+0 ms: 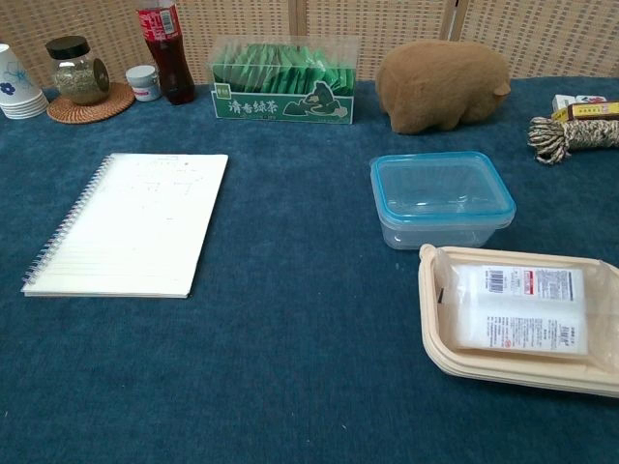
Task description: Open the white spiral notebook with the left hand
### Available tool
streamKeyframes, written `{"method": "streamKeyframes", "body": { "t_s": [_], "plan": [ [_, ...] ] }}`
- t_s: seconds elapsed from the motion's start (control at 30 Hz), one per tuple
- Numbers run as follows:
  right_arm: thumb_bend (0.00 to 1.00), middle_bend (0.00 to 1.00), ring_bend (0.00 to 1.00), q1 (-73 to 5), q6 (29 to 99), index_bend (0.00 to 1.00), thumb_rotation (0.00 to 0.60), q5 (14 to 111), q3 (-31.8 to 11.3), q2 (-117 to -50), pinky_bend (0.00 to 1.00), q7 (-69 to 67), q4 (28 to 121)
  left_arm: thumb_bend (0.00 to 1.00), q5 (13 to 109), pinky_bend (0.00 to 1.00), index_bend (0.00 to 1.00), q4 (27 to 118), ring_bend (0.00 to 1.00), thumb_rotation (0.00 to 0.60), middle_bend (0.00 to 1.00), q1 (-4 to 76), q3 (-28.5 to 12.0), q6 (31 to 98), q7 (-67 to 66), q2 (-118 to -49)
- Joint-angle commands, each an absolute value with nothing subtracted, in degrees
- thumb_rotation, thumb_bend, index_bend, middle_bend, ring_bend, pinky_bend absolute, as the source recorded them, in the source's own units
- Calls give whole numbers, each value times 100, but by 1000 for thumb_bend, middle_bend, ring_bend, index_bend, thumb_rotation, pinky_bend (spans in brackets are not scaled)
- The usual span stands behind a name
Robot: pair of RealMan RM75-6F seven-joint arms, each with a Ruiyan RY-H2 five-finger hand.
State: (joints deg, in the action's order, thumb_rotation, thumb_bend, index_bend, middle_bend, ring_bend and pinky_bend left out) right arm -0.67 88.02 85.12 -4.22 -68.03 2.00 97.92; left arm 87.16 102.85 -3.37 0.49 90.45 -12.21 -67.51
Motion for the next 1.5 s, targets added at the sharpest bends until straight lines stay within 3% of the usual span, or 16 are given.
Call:
{"method": "streamKeyframes", "body": {
  "t_s": [0.03, 0.47, 0.8, 1.17, 1.5],
  "plan": [
    [305, 166, 56, -75, 8787, 239, 600, 8502, -422, -6819, 122, 197, 9782, 240, 8690, 0, 270, 10286, 21, 600, 125, -326, 48, 9015, -1239, -6757],
    [305, 167, 56, -52, 8845, 239, 600, 8566, -398, -6832, 122, 144, 9752, 240, 8898, 0, 246, 10299, 21, 600, 125, -128, 66, 8796, -1401, -6733],
    [306, 167, 56, 79, 9021, 239, 600, 8562, -373, -6797, 122, 41, 9717, 239, 8926, 0, 235, 10419, 19, 600, 107, 597, -35, 7727, -1774, -6930],
    [306, 167, 56, 207, 9140, 239, 600, 8503, -361, -6718, 122, -24, 9710, 240, 8558, 0, 250, 10202, 18, 600, 104, 1600, -339, 6428, -2234, -7825],
    [306, 167, 56, 335, 9237, 239, 600, 8450, -340, -6686, 122, -142, 9614, 241, 8058, 0, 254, 9778, 18, 600, 102, 2056, -411, 5922, -2686, -8597]
  ]
}}
